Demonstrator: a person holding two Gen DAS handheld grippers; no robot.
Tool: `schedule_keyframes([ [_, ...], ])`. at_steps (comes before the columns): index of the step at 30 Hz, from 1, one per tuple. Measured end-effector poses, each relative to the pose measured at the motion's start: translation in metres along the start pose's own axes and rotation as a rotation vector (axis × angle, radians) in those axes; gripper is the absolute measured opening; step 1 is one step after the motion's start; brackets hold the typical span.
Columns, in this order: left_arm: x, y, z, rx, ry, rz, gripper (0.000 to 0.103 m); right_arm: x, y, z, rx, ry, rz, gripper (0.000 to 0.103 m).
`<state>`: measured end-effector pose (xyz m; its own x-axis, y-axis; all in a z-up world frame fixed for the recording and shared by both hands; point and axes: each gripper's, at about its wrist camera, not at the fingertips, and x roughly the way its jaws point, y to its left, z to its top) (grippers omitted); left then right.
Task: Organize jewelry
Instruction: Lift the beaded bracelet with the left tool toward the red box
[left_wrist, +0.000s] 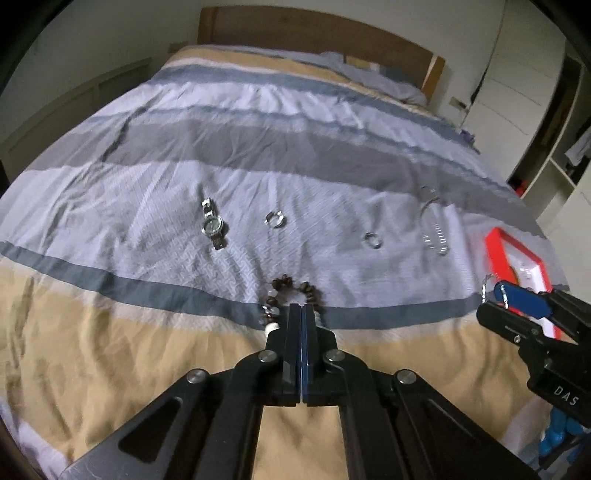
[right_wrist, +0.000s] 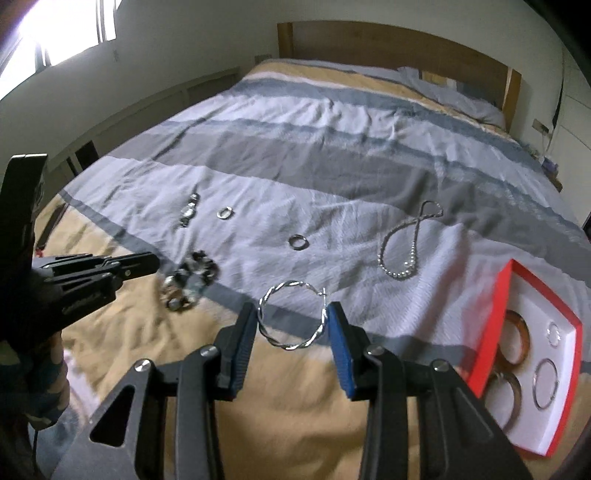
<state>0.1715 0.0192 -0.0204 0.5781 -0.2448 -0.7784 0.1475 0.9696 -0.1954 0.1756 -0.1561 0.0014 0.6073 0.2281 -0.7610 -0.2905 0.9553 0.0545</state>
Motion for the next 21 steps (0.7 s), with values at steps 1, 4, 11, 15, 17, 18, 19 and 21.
schedule_keyframes([
  [1, -0.008, -0.002, -0.001, 0.003, -0.01, -0.006, 0.0, -0.008, 0.001, -0.002, 0.004, -0.008, 0.0, 0.037],
  [4, -0.034, -0.008, -0.006, 0.014, -0.043, -0.024, 0.0, -0.03, 0.004, -0.01, 0.015, -0.028, -0.002, 0.037],
  [11, -0.078, -0.019, -0.02, 0.032, -0.091, -0.048, 0.0, -0.079, 0.001, -0.03, 0.044, -0.079, -0.025, 0.037],
  [15, -0.088, -0.02, -0.027, 0.024, -0.094, -0.041, 0.0, -0.1, -0.005, -0.041, 0.063, -0.103, -0.042, 0.037],
  [17, -0.085, -0.019, -0.031, 0.012, -0.085, -0.03, 0.0, -0.106, -0.008, -0.045, 0.071, -0.111, -0.047, 0.037],
  [18, -0.081, -0.017, -0.032, 0.0, -0.077, -0.026, 0.0, -0.108, -0.01, -0.047, 0.076, -0.112, -0.049, 0.037],
  [19, -0.074, -0.013, -0.035, -0.02, -0.059, -0.032, 0.004, -0.11, -0.012, -0.049, 0.081, -0.111, -0.053, 0.037],
  [21, -0.063, -0.006, -0.037, -0.041, -0.042, -0.022, 0.023, -0.11, -0.016, -0.053, 0.088, -0.108, -0.06, 0.037],
])
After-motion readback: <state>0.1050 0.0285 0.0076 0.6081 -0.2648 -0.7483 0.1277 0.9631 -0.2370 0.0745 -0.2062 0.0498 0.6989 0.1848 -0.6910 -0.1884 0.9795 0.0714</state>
